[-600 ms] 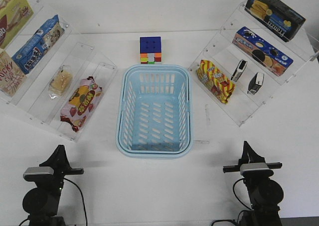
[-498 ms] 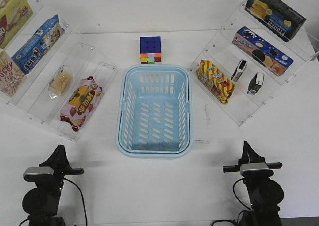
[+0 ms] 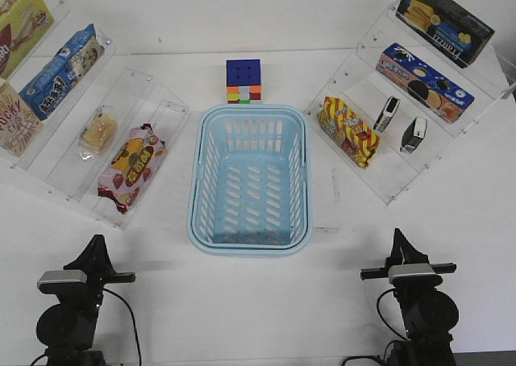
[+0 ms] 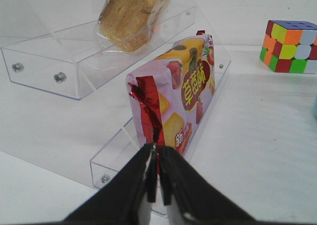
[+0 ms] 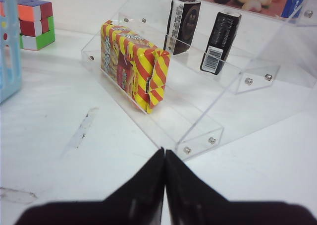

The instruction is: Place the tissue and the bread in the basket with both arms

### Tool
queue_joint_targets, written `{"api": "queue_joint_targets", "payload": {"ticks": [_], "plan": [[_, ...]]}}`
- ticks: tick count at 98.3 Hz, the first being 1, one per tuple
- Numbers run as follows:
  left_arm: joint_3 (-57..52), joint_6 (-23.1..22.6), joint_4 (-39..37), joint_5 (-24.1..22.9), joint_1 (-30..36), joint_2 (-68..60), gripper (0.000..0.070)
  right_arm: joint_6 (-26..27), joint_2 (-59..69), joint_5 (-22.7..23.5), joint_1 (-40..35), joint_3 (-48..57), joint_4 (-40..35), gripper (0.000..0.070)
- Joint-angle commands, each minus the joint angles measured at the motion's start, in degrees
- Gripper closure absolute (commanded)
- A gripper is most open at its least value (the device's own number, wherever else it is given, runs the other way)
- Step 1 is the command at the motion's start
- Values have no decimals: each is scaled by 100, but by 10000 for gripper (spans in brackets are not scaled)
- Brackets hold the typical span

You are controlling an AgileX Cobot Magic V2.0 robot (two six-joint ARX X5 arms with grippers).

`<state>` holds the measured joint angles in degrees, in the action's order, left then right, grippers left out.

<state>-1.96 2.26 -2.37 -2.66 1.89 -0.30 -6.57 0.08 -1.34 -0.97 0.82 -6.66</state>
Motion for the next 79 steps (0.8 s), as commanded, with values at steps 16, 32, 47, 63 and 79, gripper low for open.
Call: {"api": "queue_joint_targets", "payload": {"ticks": [16,32,47,63,79], "plan": [[116,-48,-66,15,-7,11,699,90,-2,39,2,-9,142,696],[116,-48,-66,15,-7,11,699,1303,-2,52,2,-9,407,696],[116,-48,-68,15,-7,11,699,2708,9,-39,15,328,356,699],[116,-48,-68,15,-7,11,699,2675,931,-555,20,1572,-326,699],[116,-48,-66,15,-7,11,699,1963,2728,-350,20,2837,-422,642]]}}
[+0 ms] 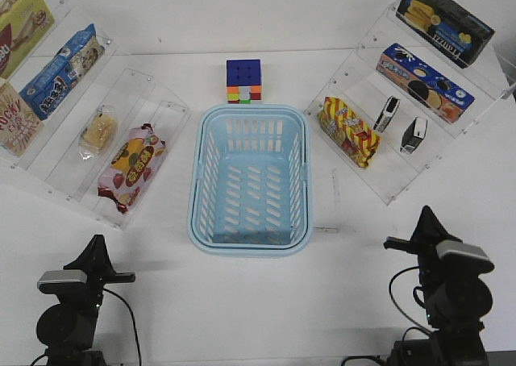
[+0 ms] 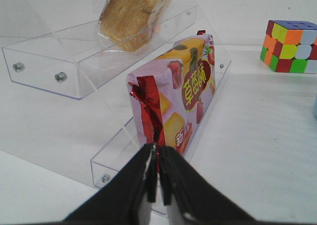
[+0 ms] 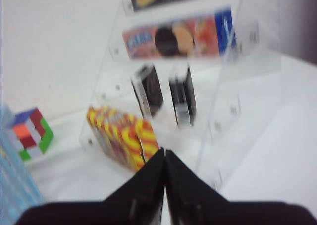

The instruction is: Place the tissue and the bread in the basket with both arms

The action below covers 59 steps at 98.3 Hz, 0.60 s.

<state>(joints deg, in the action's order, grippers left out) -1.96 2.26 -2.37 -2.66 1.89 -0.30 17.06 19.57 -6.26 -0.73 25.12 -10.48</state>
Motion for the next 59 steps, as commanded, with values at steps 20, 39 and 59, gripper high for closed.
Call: {"api": "queue_joint_targets", "payload": {"ticks": [20,39,59], "plan": [[116,-50,-66,17,-7,11,699,-769,2907,140,0,1832,-291,207],[116,-48,-66,15,-7,11,699,-1093,4533,-184,42,2907,-201,218],[116,-48,-66,17,-7,11,699,-1130,5766,-275,326,3683,-155,218]]}}
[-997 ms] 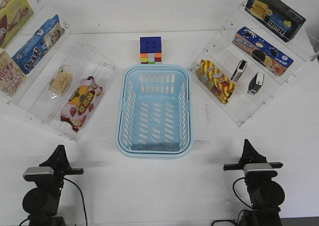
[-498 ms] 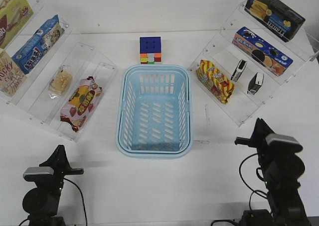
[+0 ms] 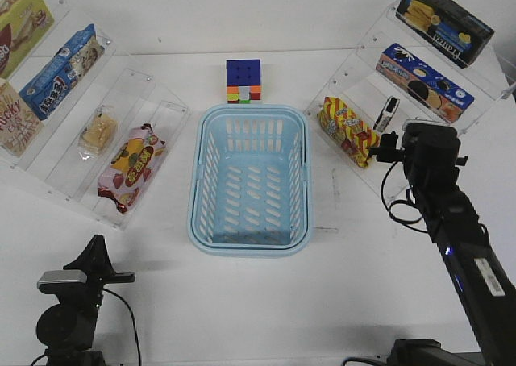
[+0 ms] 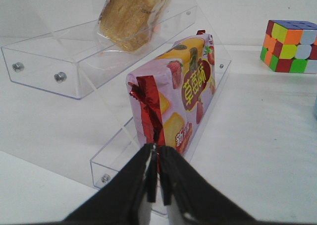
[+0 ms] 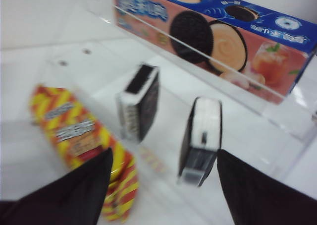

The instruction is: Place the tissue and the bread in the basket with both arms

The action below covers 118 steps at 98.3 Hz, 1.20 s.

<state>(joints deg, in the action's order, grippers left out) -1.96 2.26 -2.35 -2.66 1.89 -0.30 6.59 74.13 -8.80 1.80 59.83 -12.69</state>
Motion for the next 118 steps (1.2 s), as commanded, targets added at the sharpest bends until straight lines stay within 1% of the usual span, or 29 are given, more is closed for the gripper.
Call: {"api": "queue_joint_targets", "payload": {"ticks": [1,21,24,26,30,31,32,35,37,40,58,67,75,79,84,98,105,108,112,118], "plan": [[116,-48,-68,15,-7,11,699,-85,354,-22,85,234,77,218],[116,-48,-68,15,-7,11,699,-83,925,39,269,402,361,226],[116,-48,-68,15,-7,11,699,-85,966,63,278,402,383,269],[116,-48,-68,17,-7,11,699,-85,988,83,282,402,385,319],[116,-48,-68,15,-7,11,699,-87,1043,118,295,402,420,456],[116,-48,-70,17,-7,11,699,-87,1051,140,304,402,428,510],[116,-48,-70,15,-7,11,699,-87,1056,144,306,402,431,529],[116,-48,-68,15,-7,11,699,-87,1075,149,313,402,455,617],[116,-48,-68,17,-7,11,699,-87,1080,142,315,402,457,659],[116,-48,-70,17,-7,11,699,-87,1080,131,317,402,457,696],[116,-48,-68,17,-7,11,699,-238,772,79,315,402,538,699],[116,-48,-68,15,-7,11,699,-247,278,81,310,402,461,699],[116,-48,-68,17,-7,11,699,-173,-269,225,284,402,258,699],[116,-48,-68,15,-7,11,699,-125,-551,413,249,402,133,699],[116,-48,-68,15,-7,11,699,-15,-868,852,168,402,2,699],[116,-48,-68,17,-7,11,699,361,-1366,2767,-273,402,-94,699],[116,-48,-68,15,-7,11,699,391,-1375,3445,-649,402,-63,699],[116,-48,-68,15,-7,11,699,387,-1353,3609,-857,400,-68,699],[116,-48,-70,17,-7,11,699,358,-1274,3716,-1176,400,-63,699],[116,-48,-68,17,-4,11,699,205,-1108,3748,-1687,400,-66,699]]}}
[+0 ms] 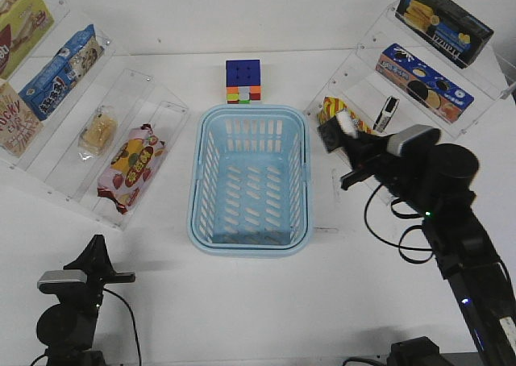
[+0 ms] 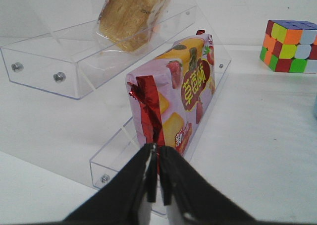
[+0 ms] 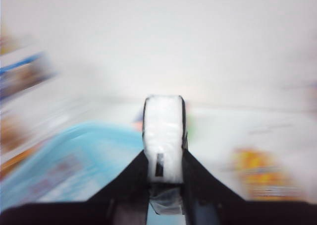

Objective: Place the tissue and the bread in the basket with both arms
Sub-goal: 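Carry the black pack with the right gripper and drop it into the basket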

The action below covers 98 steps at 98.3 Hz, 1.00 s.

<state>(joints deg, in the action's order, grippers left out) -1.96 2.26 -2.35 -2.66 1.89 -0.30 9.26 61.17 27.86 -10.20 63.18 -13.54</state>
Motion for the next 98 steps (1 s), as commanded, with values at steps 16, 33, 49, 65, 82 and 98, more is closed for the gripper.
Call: {"api": "queue_joint_targets", "payload": {"ticks": [16,33,49,65,82,98], "plan": [[116,-48,-70,15,-7,11,699,-411,667,136,-1410,66,-13,685],[114,-70,-286,17,-7,11,699,-520,1027,118,-1893,66,-22,416],[111,-17,-380,17,-7,11,699,-531,887,-162,-1843,66,9,350],[111,715,-350,17,-4,11,699,-772,299,-931,-1270,68,-330,564],[77,2269,-380,17,-4,11,699,-723,-345,-1709,-264,-164,-837,700],[-216,3532,-358,26,-7,11,699,-710,-1429,-1766,118,-1609,372,700]]}}
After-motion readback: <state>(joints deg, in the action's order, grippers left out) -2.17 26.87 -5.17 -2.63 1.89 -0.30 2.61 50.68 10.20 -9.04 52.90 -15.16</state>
